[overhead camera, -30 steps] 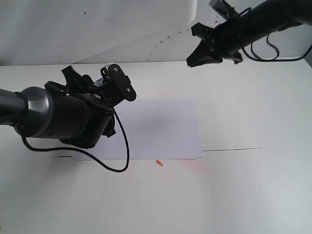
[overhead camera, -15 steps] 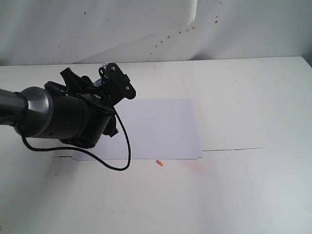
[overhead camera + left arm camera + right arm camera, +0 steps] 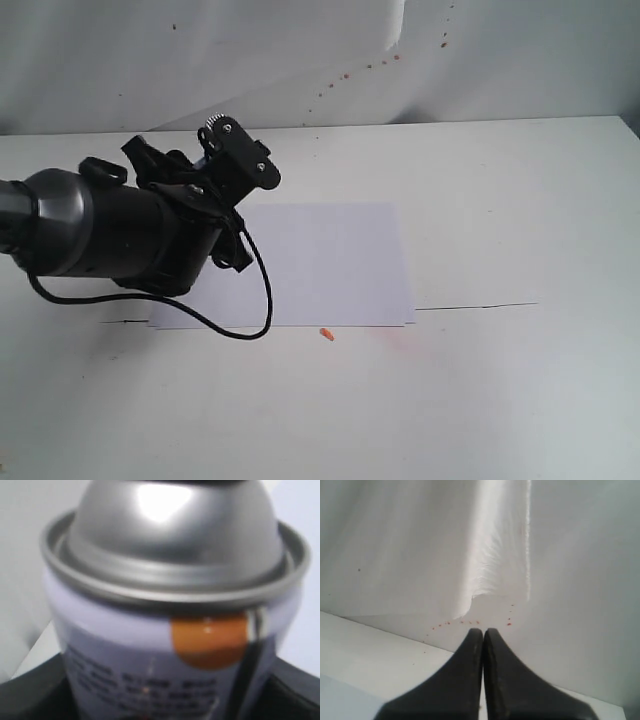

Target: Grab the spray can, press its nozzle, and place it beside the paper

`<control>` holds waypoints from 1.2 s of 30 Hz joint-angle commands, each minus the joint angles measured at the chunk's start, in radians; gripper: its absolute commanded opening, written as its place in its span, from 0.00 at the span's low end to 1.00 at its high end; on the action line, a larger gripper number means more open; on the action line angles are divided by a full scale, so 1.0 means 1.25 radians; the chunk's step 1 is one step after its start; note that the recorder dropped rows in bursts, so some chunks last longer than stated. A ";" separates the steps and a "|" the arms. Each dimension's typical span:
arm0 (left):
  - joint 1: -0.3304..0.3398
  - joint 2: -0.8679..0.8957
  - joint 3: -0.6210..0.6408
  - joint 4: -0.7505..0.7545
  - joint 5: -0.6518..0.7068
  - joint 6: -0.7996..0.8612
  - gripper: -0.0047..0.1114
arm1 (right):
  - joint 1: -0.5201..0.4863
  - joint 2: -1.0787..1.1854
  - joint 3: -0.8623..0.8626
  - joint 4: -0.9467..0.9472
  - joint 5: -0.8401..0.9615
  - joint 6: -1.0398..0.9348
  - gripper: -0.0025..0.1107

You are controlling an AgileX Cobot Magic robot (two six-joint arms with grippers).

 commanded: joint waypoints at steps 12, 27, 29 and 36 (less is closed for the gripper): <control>0.119 -0.210 -0.009 -0.046 0.136 -0.122 0.04 | 0.049 -0.573 0.355 0.013 0.042 -0.034 0.02; 0.121 -0.297 -0.009 -0.046 0.198 -0.206 0.04 | 0.049 -0.718 0.451 -0.049 0.136 0.089 0.02; 0.121 -0.314 -0.008 -0.042 0.216 -0.225 0.04 | 0.049 -0.718 0.451 -0.086 0.136 0.121 0.02; 0.133 -0.391 -0.006 -0.024 0.236 -0.227 0.04 | 0.049 -0.718 0.451 -0.095 0.135 0.131 0.02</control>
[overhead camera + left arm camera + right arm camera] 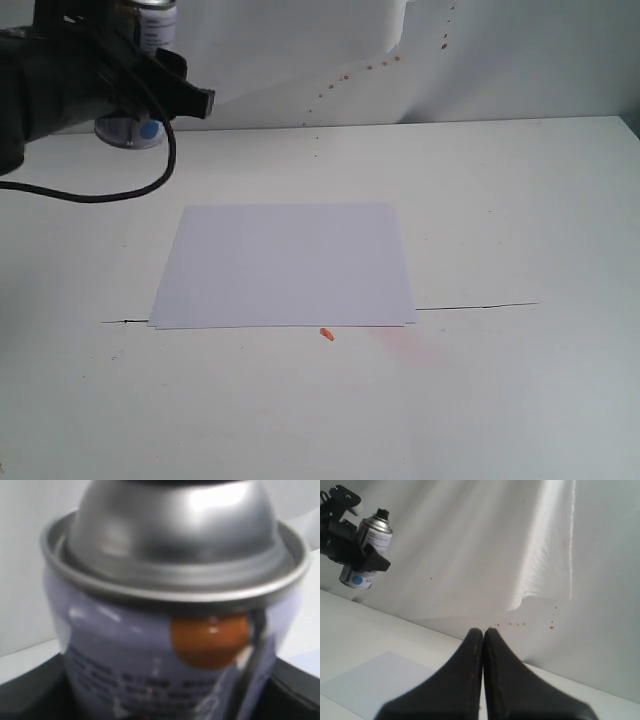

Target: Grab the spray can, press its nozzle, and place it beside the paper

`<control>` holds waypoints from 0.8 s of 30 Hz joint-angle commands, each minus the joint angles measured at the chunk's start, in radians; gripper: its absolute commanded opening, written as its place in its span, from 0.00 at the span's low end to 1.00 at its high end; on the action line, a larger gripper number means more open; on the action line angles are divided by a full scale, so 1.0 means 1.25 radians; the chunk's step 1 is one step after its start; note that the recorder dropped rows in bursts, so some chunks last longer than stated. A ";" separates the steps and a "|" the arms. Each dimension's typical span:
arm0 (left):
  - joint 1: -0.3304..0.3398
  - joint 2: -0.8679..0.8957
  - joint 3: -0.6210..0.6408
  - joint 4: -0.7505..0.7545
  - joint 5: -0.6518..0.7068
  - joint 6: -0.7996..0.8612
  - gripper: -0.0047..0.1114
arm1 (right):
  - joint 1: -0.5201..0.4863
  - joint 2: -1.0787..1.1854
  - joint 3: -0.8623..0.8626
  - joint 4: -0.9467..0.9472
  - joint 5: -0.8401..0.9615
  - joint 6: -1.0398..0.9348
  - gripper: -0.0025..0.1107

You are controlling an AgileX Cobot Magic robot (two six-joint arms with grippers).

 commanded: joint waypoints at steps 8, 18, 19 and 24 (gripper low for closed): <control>0.125 -0.164 0.021 0.021 0.132 -0.014 0.04 | 0.002 -0.003 0.006 -0.007 -0.009 0.007 0.02; 0.283 -0.190 0.032 0.021 0.303 -0.047 0.04 | 0.002 -0.003 0.006 -0.007 -0.009 0.009 0.02; 0.287 -0.190 0.032 0.021 0.301 -0.047 0.04 | 0.002 -0.003 0.006 -0.007 -0.009 0.009 0.02; 0.299 -0.190 0.043 0.030 0.296 -0.047 0.04 | 0.002 -0.003 0.006 -0.007 -0.009 0.009 0.02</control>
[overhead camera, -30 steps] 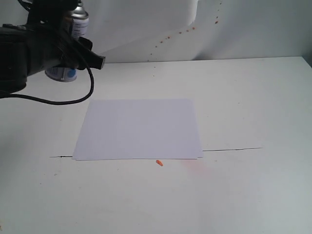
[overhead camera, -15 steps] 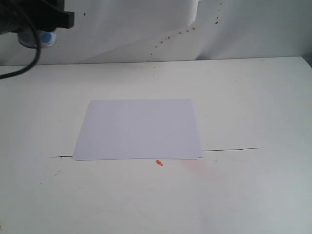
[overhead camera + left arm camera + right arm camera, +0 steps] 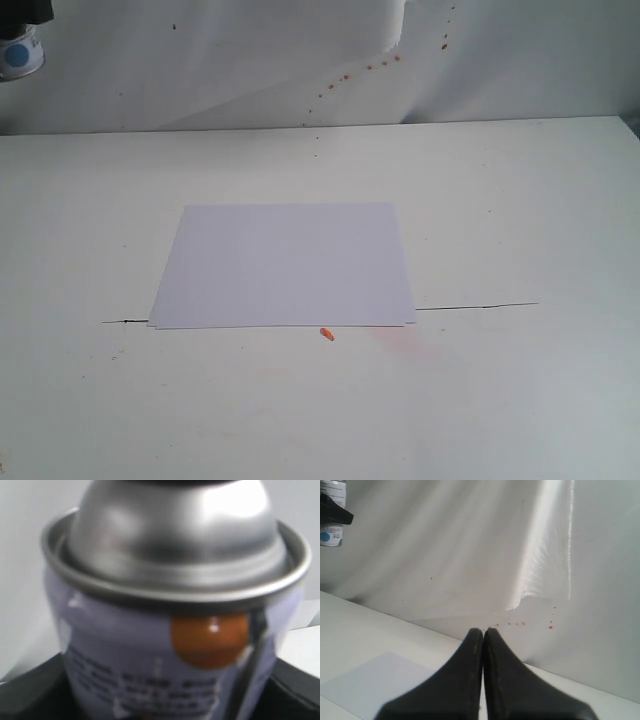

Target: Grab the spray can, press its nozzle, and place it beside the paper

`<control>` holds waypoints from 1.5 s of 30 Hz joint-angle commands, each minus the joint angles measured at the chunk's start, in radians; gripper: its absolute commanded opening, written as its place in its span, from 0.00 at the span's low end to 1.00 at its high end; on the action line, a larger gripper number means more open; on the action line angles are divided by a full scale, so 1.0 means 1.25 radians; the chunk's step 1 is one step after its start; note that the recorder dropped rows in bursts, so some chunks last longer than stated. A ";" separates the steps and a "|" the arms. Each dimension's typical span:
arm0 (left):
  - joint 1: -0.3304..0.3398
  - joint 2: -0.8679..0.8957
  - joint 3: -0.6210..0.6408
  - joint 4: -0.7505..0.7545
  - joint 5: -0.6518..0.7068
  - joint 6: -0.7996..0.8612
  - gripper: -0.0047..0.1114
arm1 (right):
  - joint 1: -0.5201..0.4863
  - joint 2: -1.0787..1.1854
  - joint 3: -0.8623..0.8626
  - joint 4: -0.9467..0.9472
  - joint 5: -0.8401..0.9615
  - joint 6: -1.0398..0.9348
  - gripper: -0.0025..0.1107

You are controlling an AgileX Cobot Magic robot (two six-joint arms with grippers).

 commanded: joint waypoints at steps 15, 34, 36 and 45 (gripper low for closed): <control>0.007 -0.012 0.046 0.031 -0.022 -0.010 0.04 | 0.002 -0.003 0.006 -0.002 -0.008 0.004 0.02; 0.063 0.066 0.077 1.118 -0.169 -1.210 0.04 | 0.002 -0.003 0.006 -0.002 -0.008 0.004 0.02; 0.063 0.081 0.103 1.118 -0.223 -1.232 0.04 | 0.002 -0.003 0.006 -0.002 -0.008 0.004 0.02; 0.063 0.154 0.173 1.159 -0.314 -1.230 0.04 | 0.002 -0.003 0.006 -0.002 -0.008 0.004 0.02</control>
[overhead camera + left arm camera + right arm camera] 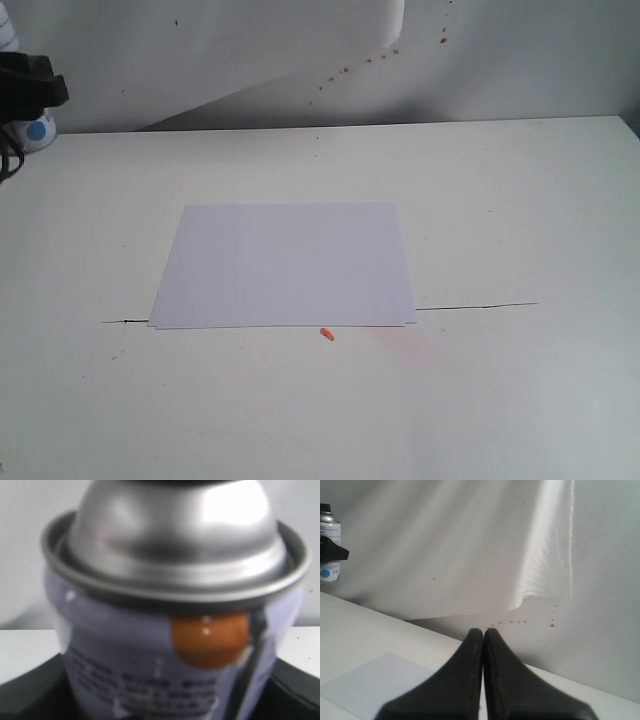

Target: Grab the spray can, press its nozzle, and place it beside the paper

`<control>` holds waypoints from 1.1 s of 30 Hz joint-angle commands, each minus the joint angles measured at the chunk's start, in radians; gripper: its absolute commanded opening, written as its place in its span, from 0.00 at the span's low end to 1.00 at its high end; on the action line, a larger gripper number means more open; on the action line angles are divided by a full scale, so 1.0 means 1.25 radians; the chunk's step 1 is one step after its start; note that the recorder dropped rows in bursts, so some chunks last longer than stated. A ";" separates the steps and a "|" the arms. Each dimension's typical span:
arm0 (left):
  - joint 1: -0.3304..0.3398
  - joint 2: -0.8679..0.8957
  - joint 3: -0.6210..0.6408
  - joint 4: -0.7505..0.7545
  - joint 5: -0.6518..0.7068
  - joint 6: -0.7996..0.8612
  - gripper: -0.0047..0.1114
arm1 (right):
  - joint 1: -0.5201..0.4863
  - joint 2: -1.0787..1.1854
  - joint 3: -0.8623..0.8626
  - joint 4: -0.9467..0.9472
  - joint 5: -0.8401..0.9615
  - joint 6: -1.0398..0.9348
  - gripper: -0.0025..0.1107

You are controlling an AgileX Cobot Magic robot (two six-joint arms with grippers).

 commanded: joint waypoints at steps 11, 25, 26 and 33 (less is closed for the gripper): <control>0.001 0.155 0.021 0.175 -0.167 -0.145 0.04 | 0.002 -0.003 0.006 -0.002 -0.006 0.001 0.02; 0.001 0.323 0.021 0.196 -0.288 -0.153 0.04 | 0.002 -0.003 0.006 -0.002 -0.006 0.001 0.02; 0.001 0.334 0.021 0.194 -0.307 -0.153 0.04 | 0.002 -0.003 0.006 -0.002 -0.006 0.001 0.02; 0.001 0.409 -0.002 0.194 -0.353 -0.153 0.04 | 0.002 -0.003 0.006 -0.002 -0.006 0.001 0.02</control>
